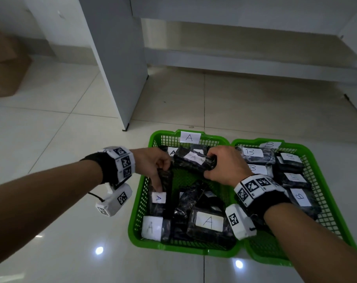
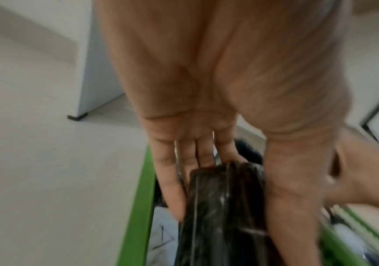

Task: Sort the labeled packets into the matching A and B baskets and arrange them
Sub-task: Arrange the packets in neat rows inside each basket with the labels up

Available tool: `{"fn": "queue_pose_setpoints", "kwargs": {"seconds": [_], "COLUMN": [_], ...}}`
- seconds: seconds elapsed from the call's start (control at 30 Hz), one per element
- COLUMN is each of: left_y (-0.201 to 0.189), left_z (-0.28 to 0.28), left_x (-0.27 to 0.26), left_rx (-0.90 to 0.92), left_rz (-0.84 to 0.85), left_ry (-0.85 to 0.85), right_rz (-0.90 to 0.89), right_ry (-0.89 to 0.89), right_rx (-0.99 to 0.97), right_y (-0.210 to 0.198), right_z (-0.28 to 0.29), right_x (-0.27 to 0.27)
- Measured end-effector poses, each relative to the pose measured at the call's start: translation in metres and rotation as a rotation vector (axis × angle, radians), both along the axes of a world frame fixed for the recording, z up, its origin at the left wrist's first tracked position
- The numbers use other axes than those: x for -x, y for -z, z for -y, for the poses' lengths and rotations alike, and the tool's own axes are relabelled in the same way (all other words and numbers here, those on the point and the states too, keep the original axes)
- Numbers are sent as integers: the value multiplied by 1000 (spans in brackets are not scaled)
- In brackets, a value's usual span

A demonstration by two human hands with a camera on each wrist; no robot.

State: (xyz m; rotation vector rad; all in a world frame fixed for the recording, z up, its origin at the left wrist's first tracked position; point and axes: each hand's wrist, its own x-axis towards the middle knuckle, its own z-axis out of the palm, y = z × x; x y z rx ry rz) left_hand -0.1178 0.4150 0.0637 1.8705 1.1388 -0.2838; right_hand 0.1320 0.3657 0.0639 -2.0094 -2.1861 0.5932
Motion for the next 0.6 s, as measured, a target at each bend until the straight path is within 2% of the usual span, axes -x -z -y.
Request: {"fn": "queue_pose_setpoints", "kwargs": {"seconds": [0.1,0.2,0.37,0.6], "left_y": [-21,-34,-30,-25], "left_z": [-12,-22,-23,-19], "left_x": [22,41,47,51], "left_rx": [167,221,217,213], "left_rz": [161,284,290,343], "left_ry": [-160,-338,-428,-581], "right_rz": [39,111,277,370], "right_ry": [-60,-185,-340,-250], "right_rx": [59,103,104,82], "right_y": [5,13,13,8], "right_z": [-1,-3,-7,-10], "right_x": [26,53,74,59]}}
